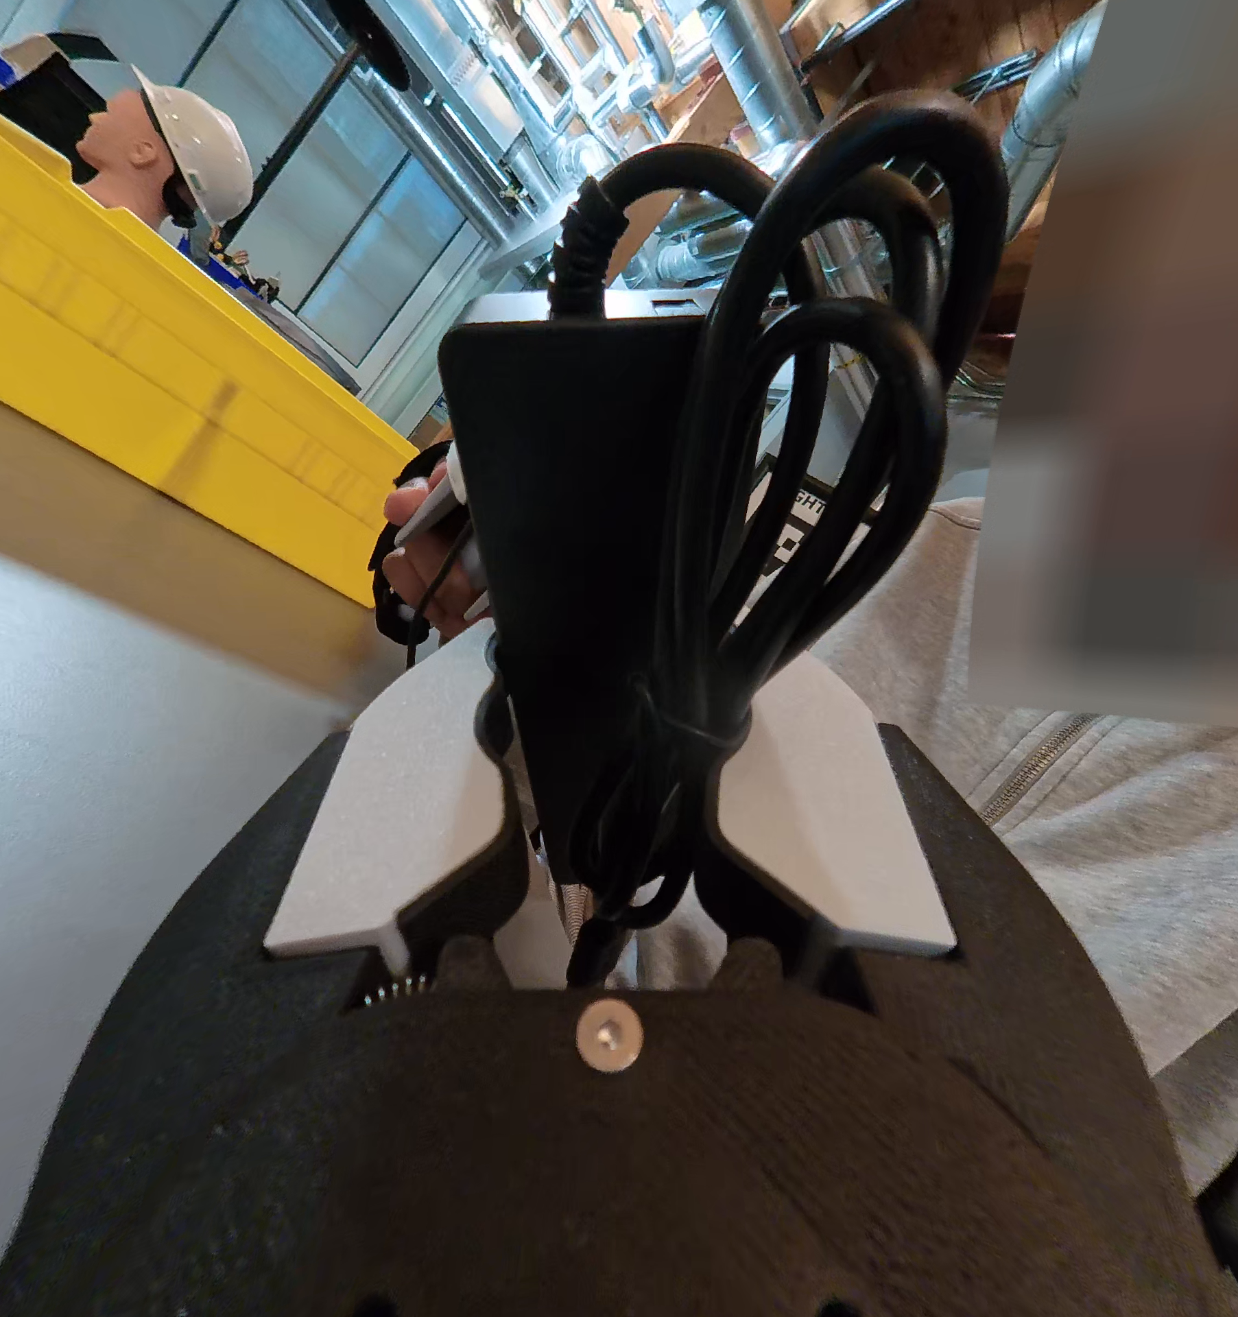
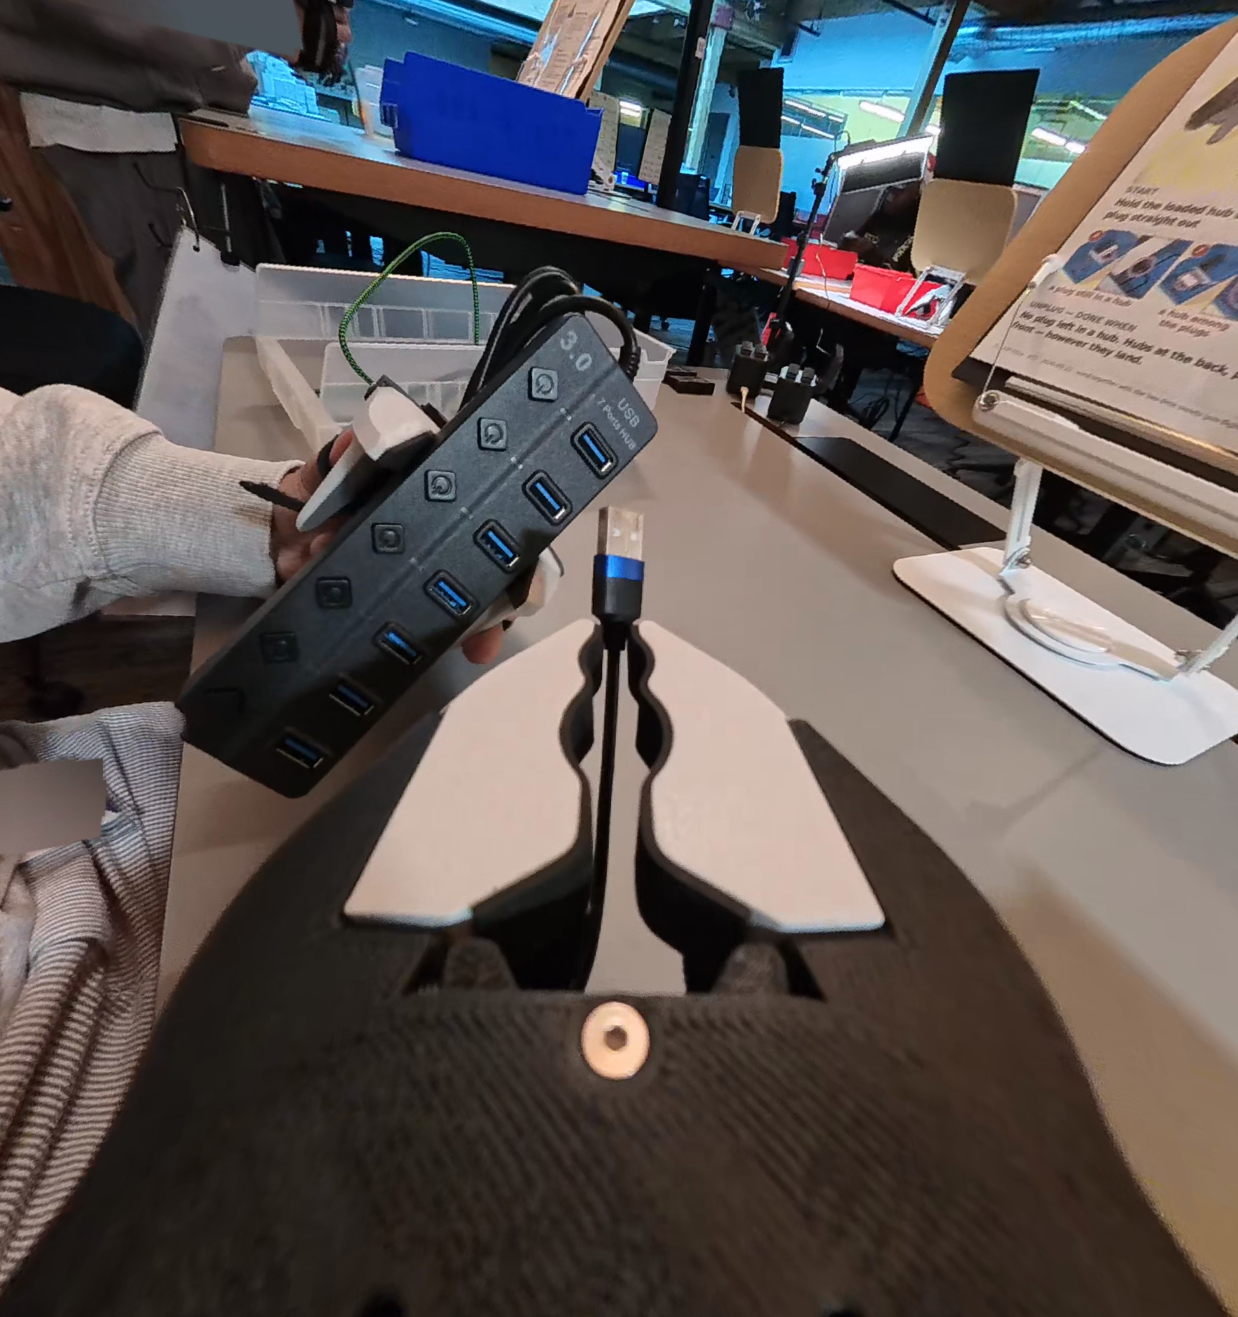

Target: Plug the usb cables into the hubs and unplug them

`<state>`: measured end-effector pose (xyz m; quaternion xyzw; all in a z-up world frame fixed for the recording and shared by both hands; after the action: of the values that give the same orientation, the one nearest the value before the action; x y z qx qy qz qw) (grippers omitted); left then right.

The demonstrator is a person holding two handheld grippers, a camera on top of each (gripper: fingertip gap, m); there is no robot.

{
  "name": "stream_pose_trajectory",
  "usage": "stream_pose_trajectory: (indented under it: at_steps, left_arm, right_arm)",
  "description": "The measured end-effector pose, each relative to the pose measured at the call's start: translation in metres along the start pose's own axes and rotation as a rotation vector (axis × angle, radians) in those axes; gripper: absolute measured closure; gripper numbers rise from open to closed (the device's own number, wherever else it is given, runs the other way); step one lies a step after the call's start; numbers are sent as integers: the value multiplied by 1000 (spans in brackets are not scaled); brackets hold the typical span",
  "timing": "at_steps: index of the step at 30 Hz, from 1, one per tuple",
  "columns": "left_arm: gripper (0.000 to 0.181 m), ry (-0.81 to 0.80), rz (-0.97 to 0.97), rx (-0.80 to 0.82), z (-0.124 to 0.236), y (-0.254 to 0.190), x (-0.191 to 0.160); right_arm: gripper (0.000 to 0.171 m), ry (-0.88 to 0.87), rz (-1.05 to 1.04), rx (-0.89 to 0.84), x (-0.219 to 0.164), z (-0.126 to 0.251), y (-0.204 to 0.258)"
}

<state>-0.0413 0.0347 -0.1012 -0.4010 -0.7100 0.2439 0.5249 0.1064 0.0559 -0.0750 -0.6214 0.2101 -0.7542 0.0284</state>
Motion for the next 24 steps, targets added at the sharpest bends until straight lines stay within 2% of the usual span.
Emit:
stream_pose_trajectory:
  at_steps: [9, 18, 20, 24]
  left_arm:
    - [124, -19, -7, 24, 1, 2, 1]
    - [124, -39, -11, 34, 3, 2, 3]
    - [124, -41, -16, 42, 4, 2, 4]
    - [125, -77, -31, 56, 10, 0, 9]
  right_arm:
    - [165, -34, -70, 14, 0, 3, -4]
    - [165, -115, -245, 23, 1, 11, -16]
    - [165, -33, -309, -52, -8, 11, -26]
    - [165, 161, -266, -91, -26, 2, -26]
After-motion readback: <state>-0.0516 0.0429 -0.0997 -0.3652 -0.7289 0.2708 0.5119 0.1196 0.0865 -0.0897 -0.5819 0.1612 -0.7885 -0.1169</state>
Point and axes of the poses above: each gripper's, where its closed fingertips meet, z back along the fingers, x out of its top, y = z × x across the jaws, the point moved 6 cm from there along z, back along the fingers, and after that the axes turned 11 degrees about z, right-handed, at the moved point
